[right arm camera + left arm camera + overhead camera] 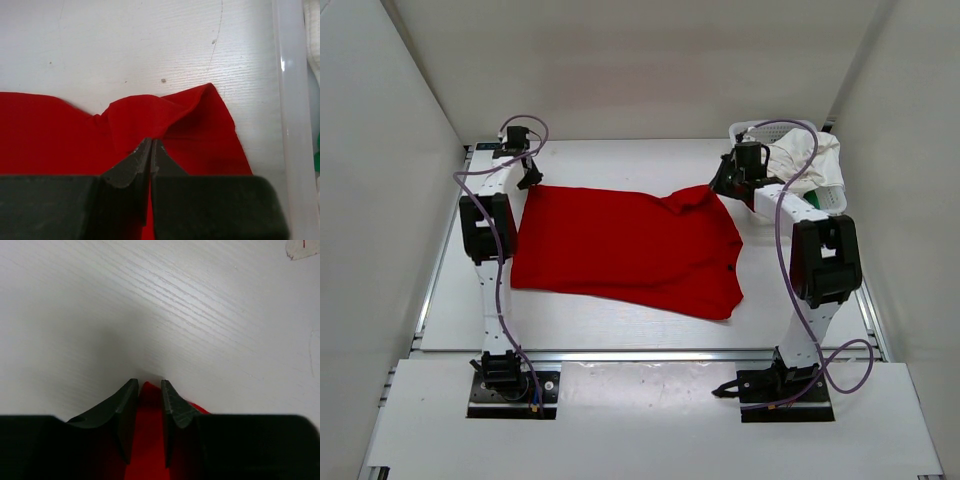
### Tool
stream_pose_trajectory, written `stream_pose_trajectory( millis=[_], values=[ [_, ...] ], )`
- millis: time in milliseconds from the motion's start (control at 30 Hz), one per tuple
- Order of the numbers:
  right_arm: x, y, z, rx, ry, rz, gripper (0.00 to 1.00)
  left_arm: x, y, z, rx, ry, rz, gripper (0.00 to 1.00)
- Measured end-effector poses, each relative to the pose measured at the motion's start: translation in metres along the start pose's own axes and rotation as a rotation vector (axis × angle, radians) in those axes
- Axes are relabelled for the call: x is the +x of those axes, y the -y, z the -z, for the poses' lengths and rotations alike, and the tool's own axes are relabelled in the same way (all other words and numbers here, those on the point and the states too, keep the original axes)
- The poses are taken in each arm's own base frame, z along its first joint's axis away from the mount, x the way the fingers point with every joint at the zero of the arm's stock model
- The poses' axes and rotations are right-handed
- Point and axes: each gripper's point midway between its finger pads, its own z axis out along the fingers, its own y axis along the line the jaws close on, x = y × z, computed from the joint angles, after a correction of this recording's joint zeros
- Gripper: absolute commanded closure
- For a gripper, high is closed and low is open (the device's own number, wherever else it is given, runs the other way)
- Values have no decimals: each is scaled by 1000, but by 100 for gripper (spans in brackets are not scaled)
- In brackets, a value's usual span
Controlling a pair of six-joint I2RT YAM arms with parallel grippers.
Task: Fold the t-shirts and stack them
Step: Grap the side of the flattened tshirt furthest away from the robot with both arms
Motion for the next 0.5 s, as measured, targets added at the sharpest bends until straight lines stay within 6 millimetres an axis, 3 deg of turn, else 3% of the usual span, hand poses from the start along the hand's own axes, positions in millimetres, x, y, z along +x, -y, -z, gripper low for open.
stream_pose_trajectory(
  millis=[33,233,400,500],
  values=[
    [-1,-1,1,-2,3,0,100,1,-1,1,-1,-1,0,68],
    [-12,-7,12,-18,34,4,100,6,-3,4,-1,-7,1,100],
    [-18,-18,22,-41,52,11,100,10,-3,9,12,-8,6,100],
    [-12,-30,46,-74,56,7,100,22,-4,37,69,-2,29,100]
  ],
)
